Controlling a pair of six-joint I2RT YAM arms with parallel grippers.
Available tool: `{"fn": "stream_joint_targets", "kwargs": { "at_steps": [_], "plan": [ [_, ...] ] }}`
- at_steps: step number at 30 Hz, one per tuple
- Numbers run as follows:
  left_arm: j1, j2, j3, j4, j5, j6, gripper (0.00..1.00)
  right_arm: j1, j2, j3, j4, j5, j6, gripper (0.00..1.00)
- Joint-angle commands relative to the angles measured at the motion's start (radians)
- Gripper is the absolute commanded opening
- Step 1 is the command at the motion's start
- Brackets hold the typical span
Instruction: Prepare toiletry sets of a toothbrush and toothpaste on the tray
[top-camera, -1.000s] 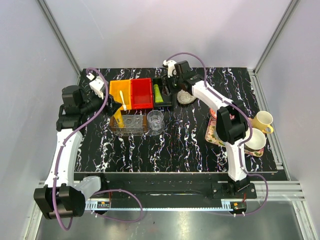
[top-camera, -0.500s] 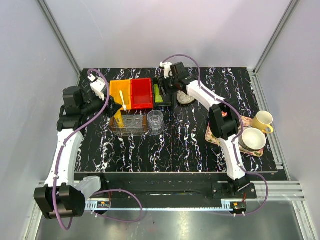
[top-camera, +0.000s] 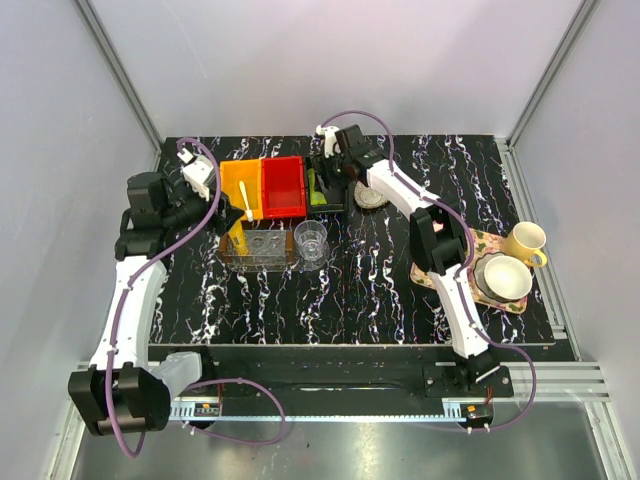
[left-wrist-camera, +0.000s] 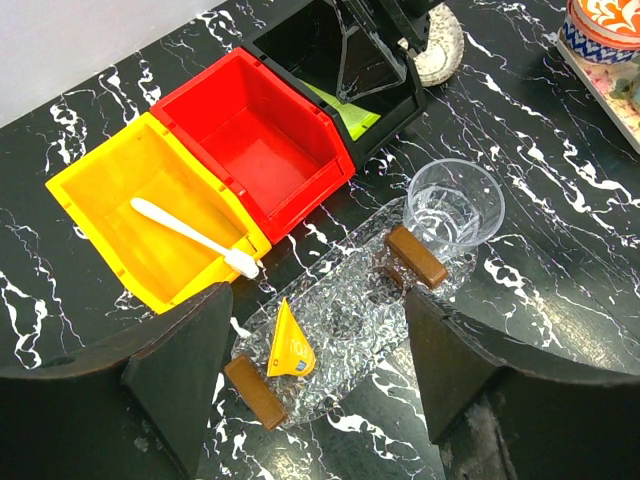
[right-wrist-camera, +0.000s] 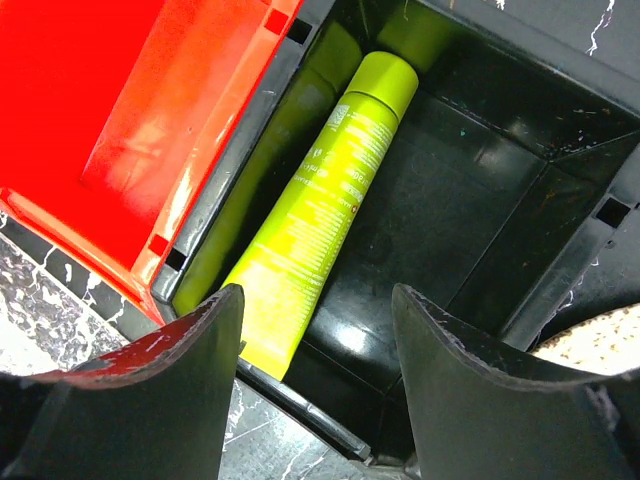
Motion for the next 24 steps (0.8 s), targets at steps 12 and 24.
{"fn": "stream_joint_targets", "kwargs": {
  "at_steps": [12, 24],
  "plan": [
    [-0.002, 0.027, -0.006, 0.01, 0.011, 0.026, 0.74, 0.014, 0.065, 0.096, -0.04, -0.023, 0.032, 0.67],
    [-0.002, 0.042, -0.009, 0.01, 0.016, 0.043, 0.74, 0.053, 0.081, 0.09, -0.045, 0.096, 0.003, 0.66]
  ]
}}
